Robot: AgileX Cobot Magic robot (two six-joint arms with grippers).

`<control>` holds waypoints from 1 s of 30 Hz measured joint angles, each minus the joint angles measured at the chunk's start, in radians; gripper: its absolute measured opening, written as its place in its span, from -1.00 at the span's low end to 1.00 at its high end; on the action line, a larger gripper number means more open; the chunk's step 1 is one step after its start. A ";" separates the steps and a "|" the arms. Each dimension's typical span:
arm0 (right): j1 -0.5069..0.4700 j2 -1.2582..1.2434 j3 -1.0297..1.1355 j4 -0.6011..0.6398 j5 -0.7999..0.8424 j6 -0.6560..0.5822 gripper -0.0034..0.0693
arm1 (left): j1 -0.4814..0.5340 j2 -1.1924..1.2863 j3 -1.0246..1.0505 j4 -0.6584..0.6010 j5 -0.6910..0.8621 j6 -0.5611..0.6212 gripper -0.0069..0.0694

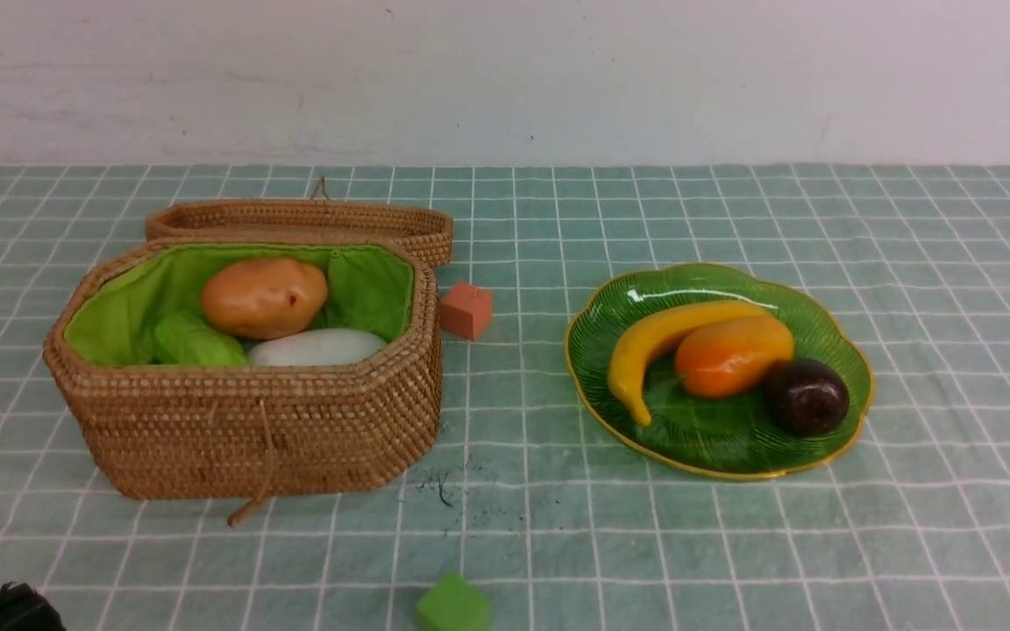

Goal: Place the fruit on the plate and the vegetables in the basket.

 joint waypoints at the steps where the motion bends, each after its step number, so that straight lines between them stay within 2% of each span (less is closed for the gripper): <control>1: 0.000 0.000 0.000 0.000 0.000 0.000 -0.94 | 0.000 0.000 0.000 0.002 0.000 0.000 -0.79; 5: 0.000 0.000 0.000 0.000 0.000 0.000 -0.93 | 0.000 0.001 0.005 0.005 -0.027 0.000 -0.79; 8: 0.000 0.000 0.000 0.000 0.001 0.000 -0.93 | 0.000 0.001 0.034 0.032 -0.154 -0.027 -0.79; 9: 0.000 0.000 0.000 0.000 0.001 0.000 -0.92 | 0.001 0.001 0.062 0.094 -0.251 -0.074 -0.79; 11: 0.000 0.000 0.000 0.000 0.001 0.000 -0.92 | 0.011 0.001 0.078 0.179 -0.296 -0.127 -0.80; 16: 0.000 0.000 0.000 0.000 0.001 0.000 -0.91 | 0.145 -0.024 0.170 0.567 -0.320 -0.543 -0.85; 20: 0.000 0.000 0.000 0.000 0.001 0.000 -0.90 | 0.211 -0.092 0.286 0.710 -0.306 -0.718 -0.85; 23: 0.000 0.000 0.000 0.000 0.001 0.000 -0.90 | 0.212 -0.102 0.358 0.734 -0.275 -0.765 -0.85; 27: 0.000 0.000 0.000 0.000 0.001 0.000 -0.90 | 0.212 -0.102 0.373 0.731 -0.116 -0.778 -0.85; 30: 0.000 0.000 0.000 0.000 0.001 0.000 -0.89 | 0.212 -0.102 0.377 0.720 -0.096 -0.803 -0.85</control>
